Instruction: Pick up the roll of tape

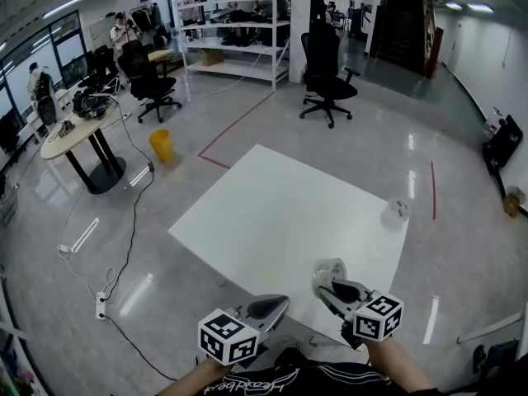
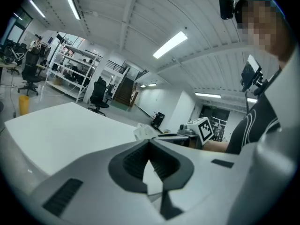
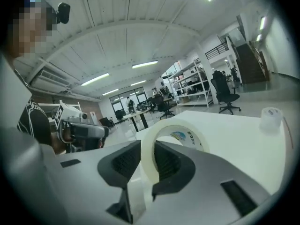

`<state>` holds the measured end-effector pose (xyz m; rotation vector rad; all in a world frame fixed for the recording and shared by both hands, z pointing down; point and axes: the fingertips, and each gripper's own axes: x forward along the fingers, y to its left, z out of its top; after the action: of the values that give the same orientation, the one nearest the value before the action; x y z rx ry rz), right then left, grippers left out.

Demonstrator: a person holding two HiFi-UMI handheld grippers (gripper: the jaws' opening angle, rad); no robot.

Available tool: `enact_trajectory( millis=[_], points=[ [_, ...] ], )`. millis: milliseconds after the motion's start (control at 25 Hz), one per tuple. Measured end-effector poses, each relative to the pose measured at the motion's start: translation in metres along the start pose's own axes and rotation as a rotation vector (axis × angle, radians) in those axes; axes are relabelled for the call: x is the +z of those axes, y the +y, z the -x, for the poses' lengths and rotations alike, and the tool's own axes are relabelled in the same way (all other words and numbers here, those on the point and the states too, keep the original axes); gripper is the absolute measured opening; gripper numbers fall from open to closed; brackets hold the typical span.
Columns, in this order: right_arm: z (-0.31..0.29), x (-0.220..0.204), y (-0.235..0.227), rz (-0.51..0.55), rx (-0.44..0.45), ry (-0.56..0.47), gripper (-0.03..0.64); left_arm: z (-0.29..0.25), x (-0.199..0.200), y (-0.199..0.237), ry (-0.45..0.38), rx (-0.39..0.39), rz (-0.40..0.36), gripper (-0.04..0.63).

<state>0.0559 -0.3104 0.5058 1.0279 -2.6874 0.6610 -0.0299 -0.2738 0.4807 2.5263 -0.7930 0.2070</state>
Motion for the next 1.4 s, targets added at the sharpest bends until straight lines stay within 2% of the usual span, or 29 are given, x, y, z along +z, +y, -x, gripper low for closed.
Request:
enact_trajectory(
  millis=[280, 520, 1400],
  points=[
    [0.036, 0.055, 0.042, 0.045, 0.077, -0.154, 0.091, 0.005, 0.020, -0.016, -0.030, -0.023, -0.052, 0.003],
    [0.053, 0.074, 0.059, 0.021, 0.109, -0.241, 0.091, 0.011, 0.027, -0.024, -0.042, -0.031, -0.072, 0.003],
    [0.070, 0.055, 0.063, 0.031, 0.100, -0.250, 0.091, 0.005, 0.023, -0.048, -0.027, -0.055, -0.114, 0.003]
  ],
)
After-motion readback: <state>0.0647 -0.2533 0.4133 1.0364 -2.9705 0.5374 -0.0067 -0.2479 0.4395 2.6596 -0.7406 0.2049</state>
